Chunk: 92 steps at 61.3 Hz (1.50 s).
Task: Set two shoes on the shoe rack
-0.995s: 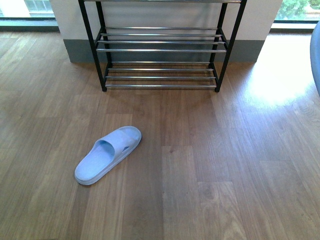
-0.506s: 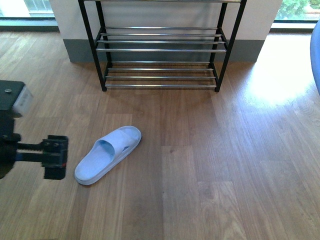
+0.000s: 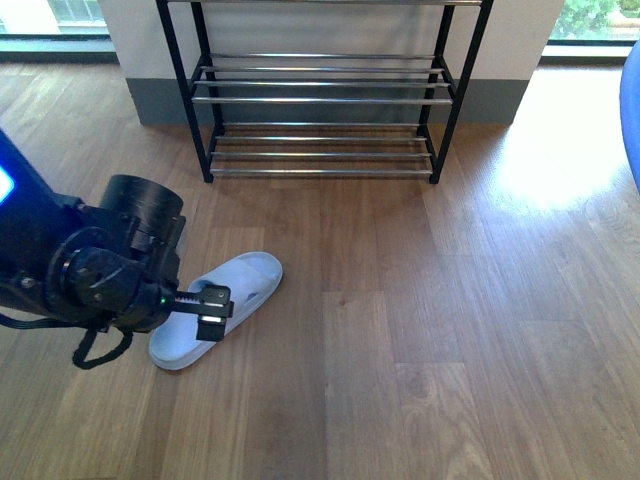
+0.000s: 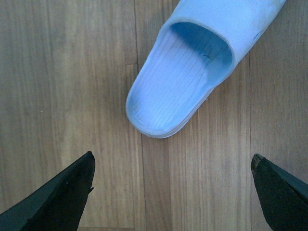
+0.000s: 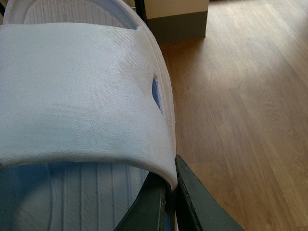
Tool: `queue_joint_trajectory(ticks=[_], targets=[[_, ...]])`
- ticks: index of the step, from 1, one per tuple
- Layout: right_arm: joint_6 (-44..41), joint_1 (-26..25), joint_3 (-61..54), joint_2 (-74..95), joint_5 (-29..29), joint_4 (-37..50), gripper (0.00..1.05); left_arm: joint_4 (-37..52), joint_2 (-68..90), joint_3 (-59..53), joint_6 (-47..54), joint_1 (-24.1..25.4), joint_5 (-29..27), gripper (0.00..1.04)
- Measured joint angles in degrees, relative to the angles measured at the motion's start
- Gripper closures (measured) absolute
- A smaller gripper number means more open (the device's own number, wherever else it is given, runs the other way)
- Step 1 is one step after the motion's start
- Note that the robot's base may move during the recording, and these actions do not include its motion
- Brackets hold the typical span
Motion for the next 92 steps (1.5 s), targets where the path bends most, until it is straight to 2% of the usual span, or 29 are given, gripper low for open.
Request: queue_joint_trajectory(ticks=[19,33,43,69,79,92], targets=[[0.00,-0.02,0.00,0.00,0.00,0.00,1.03,-4.28,11.37,15.78,2.10,-0.90,-2.34,0.09],[0.02,0.00,0.00,0.00,0.00,0.00,1.03,-7.76,18.56,26.29,5.79,-4.00,3.26,0.09],[0.00,0.00,0.00,0.00,0.00,0.00,1.03,-9.88,21.44,30.49,6.05,-5.33,2.80,0.09],[0.00,0.00,0.00,0.00,0.00,0.00,1.03,-11.02,26.36,36.37,5.90,-5.09,1.27,0.10],[0.00,-0.02,0.00,0.00,0.00,0.00,1.03,-11.39,27.74,38.27,5.64,-5.09,0.87,0.30],[0.02,0.00,0.00,0.00,0.00,0.00,1.03,-11.76,29.24,39.85,5.03,-5.07,0.59,0.65]])
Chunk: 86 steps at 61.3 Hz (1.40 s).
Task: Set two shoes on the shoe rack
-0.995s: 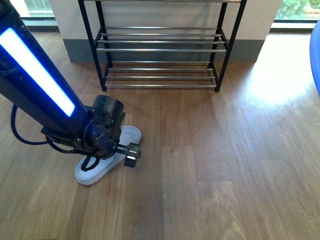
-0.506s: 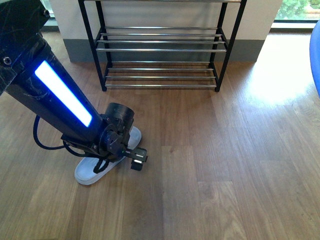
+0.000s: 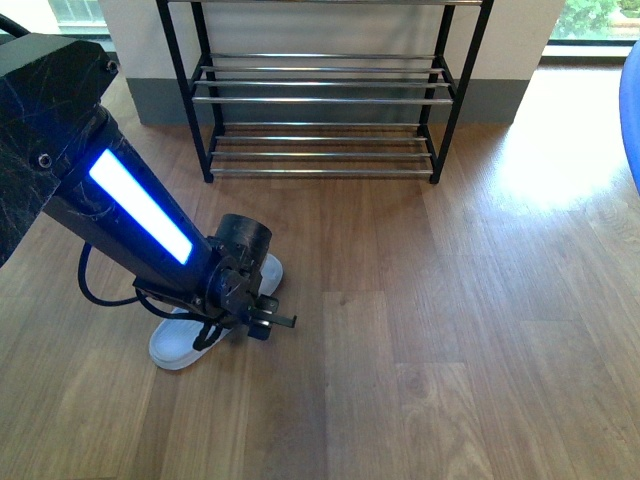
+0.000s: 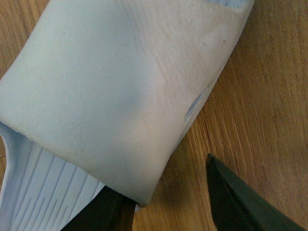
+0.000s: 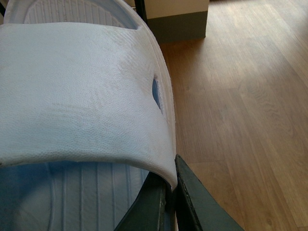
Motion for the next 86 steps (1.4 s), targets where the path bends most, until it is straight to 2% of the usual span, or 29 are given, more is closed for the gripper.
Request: queue_joint_trajectory(ticks=[14,19,35,60,74,86], targets=[[-0.02,0.00,0.00,0.00,0.00,0.00,1.03,1.05,-0.55,-1.20,-1.46,0.04,-0.07,0.96],[-0.02,-0.02,0.00,0.00,0.00,0.00,1.03,1.68,-1.46,-2.80,-1.92,0.04,-0.09,1.03],[0.00,0.00,0.00,0.00,0.00,0.00,1.03,5.99,-11.23,-14.32,-4.33,-0.07,-1.38,1.03],[-0.02,0.00,0.00,0.00,0.00,0.00,1.03,18.12,-44.04,-43.65,-7.48,-0.87,-5.79,1.03],[0.00,0.00,0.00,0.00,0.00,0.00,1.03,19.54,-62.99,-59.73,-7.13,-0.33,-8.61,1.03],[0.00,0.00,0.00,0.00,0.00,0.00,1.03,16.17,-85.61,-73.96,-7.82,-1.05,-12.00,1.03]])
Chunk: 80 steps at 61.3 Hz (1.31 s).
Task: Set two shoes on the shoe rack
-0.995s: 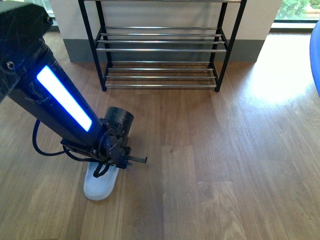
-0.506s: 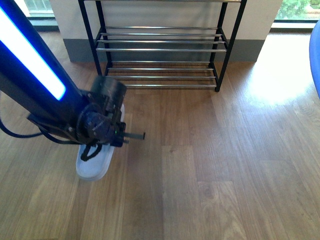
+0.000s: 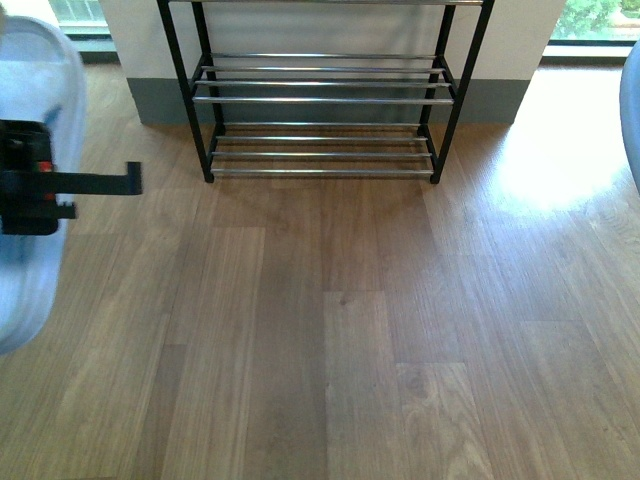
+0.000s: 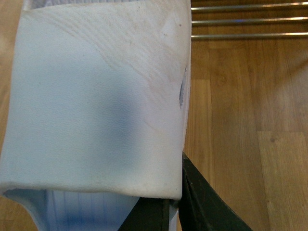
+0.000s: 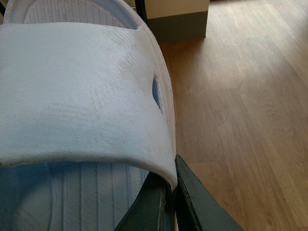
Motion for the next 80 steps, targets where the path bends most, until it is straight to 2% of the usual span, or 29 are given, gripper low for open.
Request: queue_joint_trajectory(ticks=[22,80], targets=[[0.00,-0.02,0.00,0.00,0.00,0.00,1.03,-11.89,-27.69,-11.54,-1.81,-2.60,-3.82,1.03],[0.13,0.00,0.00,-0.02,-0.13,-0.04,1.03,-12.07,-28.02,-11.65,-1.77,-2.93,-3.91,1.03]])
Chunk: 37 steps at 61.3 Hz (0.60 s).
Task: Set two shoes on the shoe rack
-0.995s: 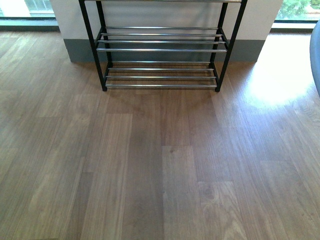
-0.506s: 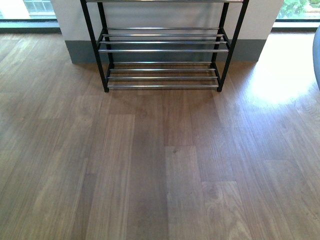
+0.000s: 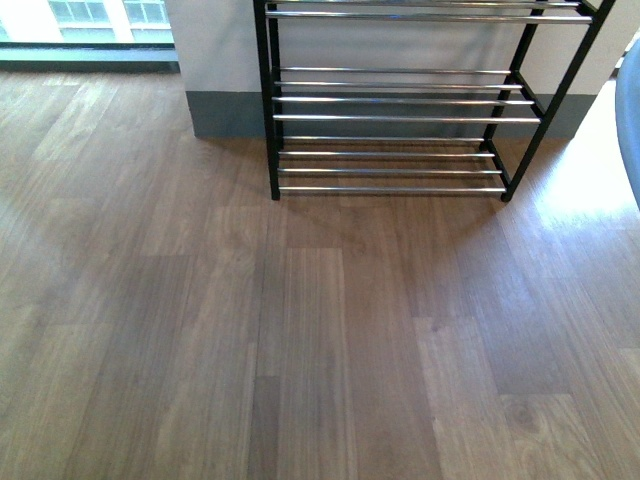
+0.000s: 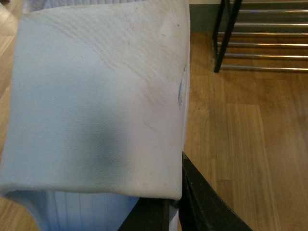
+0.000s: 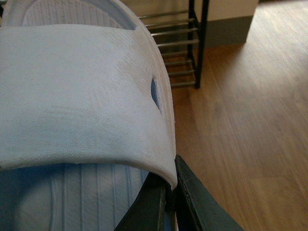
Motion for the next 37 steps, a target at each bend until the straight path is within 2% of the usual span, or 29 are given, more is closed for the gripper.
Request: queue_joint_trajectory(ticks=[37], targets=[[0.02,0.15,0.00,0.02,0.11,0.00,1.03,0.00,-0.04,-0.02,0.00,0.04,0.04,1.03]])
